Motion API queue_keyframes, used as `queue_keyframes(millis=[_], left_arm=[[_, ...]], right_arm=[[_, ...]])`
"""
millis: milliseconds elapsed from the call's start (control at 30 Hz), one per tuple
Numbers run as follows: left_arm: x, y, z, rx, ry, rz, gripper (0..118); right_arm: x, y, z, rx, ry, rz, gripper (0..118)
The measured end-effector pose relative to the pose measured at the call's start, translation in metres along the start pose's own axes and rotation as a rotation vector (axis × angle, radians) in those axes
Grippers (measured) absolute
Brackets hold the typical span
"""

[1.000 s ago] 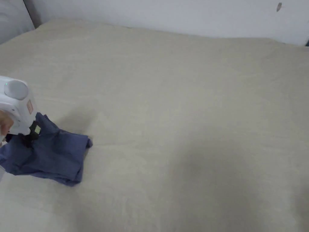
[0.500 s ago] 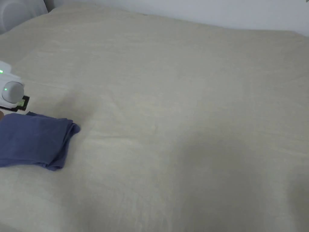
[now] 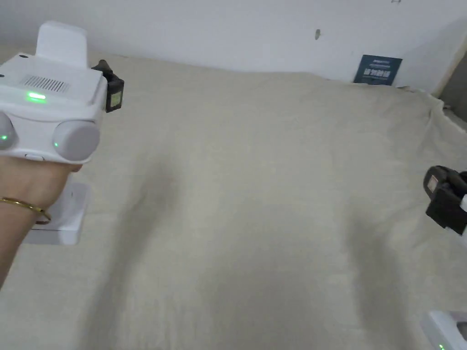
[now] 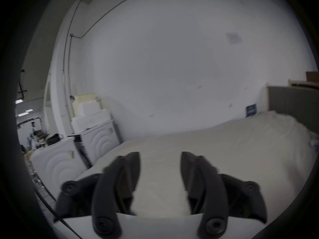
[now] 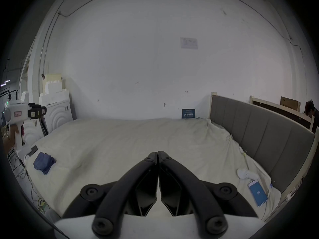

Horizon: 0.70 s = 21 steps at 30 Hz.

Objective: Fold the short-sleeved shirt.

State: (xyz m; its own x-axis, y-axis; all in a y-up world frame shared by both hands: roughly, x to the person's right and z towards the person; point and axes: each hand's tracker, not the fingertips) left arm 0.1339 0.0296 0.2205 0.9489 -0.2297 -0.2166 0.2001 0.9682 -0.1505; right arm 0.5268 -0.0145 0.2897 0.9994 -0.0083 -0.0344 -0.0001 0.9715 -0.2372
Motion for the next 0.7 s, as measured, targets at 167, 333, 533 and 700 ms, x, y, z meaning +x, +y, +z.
queue_keyframes(millis=[167, 333, 533, 700], left_arm=[[0.051, 0.009, 0.035, 0.055, -0.122, 0.130, 1], [0.080, -0.009, 0.062, 0.103, -0.209, 0.156, 0], [0.094, -0.046, 0.077, 0.057, -0.271, 0.237, 0], [0.100, -0.075, 0.089, 0.023, -0.293, 0.206, 0]], right_arm=[[0.003, 0.005, 0.006, 0.037, -0.027, 0.023, 0], [-0.004, -0.006, 0.011, 0.069, -0.060, 0.024, 0], [-0.008, -0.021, 0.004, 0.104, -0.091, 0.006, 0], [-0.012, -0.034, -0.002, 0.102, -0.087, 0.034, 0]])
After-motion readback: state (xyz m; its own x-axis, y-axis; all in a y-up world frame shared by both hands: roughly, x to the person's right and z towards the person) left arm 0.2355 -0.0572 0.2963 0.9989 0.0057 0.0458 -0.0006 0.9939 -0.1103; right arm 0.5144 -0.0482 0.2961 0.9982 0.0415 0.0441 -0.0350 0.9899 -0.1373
